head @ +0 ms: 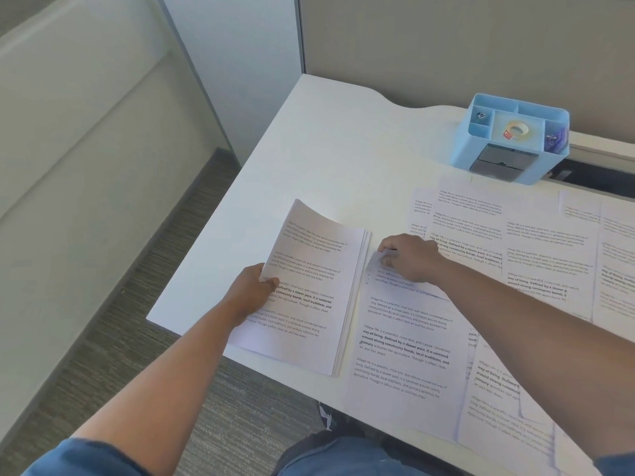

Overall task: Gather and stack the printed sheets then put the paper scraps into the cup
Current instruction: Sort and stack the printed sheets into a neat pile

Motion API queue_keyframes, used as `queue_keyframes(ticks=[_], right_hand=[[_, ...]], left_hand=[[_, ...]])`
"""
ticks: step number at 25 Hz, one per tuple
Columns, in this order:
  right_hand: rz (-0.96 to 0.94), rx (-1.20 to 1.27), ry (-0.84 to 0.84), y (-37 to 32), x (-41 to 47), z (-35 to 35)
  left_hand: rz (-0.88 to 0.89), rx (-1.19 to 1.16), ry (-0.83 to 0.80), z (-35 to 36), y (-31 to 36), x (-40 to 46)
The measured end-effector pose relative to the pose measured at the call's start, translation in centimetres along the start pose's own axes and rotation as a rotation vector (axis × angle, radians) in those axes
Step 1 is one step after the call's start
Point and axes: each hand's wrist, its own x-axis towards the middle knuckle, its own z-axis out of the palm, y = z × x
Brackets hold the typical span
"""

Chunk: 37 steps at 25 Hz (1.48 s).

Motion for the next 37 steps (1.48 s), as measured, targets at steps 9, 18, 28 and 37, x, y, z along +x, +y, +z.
queue_keyframes(ticks=[9, 18, 28, 37], right_hand=[[-0.22, 0.528, 0.064, -3.7, -1.3, -2.1], [-0.192, 0.293, 0.227, -5.6, -1.2, 0.0], [-0.223, 0.384, 0.413, -8.5, -3.0, -1.9], [0.019, 1.001, 0.614, -2.9, -7.9, -3.6]], left_hand=[[0.014, -0.045, -0.098, 1.1, 0.1, -1.0], [0.044, -0.257, -0.349, 2.7, 1.3, -3.0], [0.172, -0.248, -0.294, 0.9, 5.0, -5.7], [0.277, -0.536, -0.248, -0.6, 10.5, -6.8]])
